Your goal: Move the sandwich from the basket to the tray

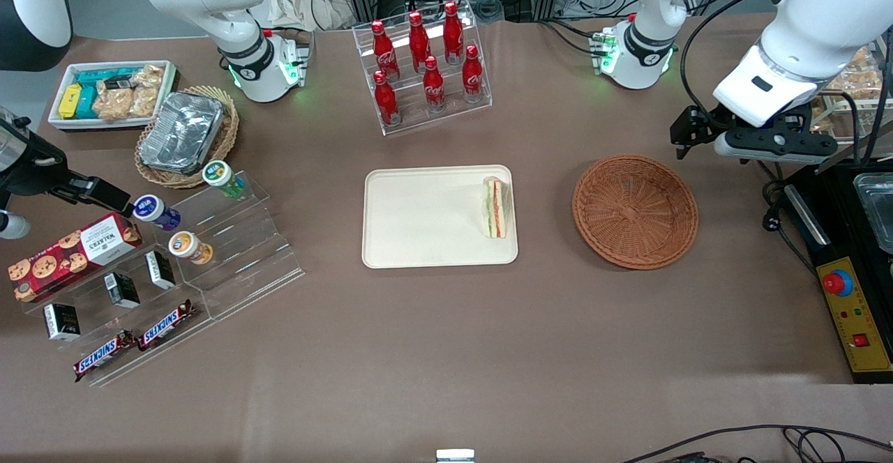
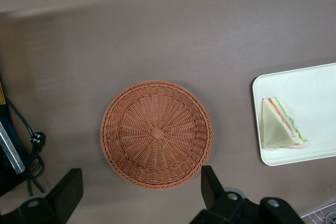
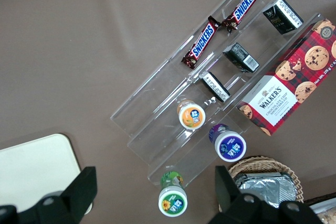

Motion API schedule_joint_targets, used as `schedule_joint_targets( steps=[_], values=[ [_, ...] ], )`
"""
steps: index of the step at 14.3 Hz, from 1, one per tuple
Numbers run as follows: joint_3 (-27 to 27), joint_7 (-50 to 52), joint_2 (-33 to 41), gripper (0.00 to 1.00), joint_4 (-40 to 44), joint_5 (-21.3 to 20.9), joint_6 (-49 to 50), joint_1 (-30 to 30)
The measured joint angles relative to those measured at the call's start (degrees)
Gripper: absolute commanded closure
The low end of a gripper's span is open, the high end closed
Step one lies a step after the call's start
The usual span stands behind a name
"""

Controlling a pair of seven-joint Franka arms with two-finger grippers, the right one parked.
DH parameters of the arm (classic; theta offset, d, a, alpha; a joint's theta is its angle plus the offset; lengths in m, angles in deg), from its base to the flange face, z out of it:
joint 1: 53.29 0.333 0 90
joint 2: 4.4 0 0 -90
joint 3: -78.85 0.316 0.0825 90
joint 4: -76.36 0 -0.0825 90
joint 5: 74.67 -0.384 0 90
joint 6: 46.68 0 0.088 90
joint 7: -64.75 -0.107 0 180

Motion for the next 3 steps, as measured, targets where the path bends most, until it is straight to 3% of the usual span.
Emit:
schedule_joint_targets(
  steps=[3],
  values=[
    [0.0, -0.1, -2.8, 0.00, 0.5, 0.1, -1.7, -0.1]
  ],
)
